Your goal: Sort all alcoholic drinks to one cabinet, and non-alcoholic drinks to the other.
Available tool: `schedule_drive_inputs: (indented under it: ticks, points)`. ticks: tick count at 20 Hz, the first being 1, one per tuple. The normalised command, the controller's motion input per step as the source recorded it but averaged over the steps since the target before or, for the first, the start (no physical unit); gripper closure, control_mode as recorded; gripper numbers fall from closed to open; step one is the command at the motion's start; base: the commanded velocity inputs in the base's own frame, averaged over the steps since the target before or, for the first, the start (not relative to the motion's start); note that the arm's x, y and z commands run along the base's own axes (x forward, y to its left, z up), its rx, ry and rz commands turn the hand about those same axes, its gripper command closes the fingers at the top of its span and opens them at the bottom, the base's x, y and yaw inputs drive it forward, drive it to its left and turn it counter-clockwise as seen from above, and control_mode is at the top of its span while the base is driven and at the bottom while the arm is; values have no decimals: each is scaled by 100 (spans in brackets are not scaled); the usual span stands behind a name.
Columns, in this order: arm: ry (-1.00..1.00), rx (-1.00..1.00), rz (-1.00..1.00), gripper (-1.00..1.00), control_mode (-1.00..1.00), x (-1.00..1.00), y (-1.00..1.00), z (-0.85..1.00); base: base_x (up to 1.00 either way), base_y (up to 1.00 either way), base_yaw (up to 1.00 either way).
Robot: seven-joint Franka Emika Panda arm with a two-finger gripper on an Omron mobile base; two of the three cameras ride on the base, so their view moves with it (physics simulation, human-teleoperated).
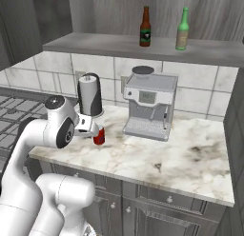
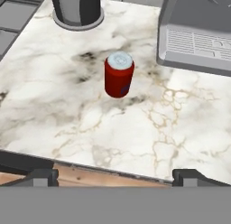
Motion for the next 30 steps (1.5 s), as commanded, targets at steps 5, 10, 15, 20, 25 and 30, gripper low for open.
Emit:
schedule_drive_inputs:
  ticks: [5, 10, 15, 20, 25, 30]
  points:
    - [0, 0, -3, -100, -100, 16, 4, -4, 0, 0, 0]
    - [0, 0, -2, -100, -100, 19, 4, -9, 0, 0, 0]
    - [0, 0, -1, -100, -100, 21, 3, -11, 0, 0, 0]
    - [0, 0, -1, -100, -100, 23, 2, -11, 0, 0, 0]
    - [0, 0, 0, -100, -100, 22, 0, -10, 0, 0, 0]
    - [2, 0, 0, -100, -100, 22, 0, -12, 0, 0, 0]
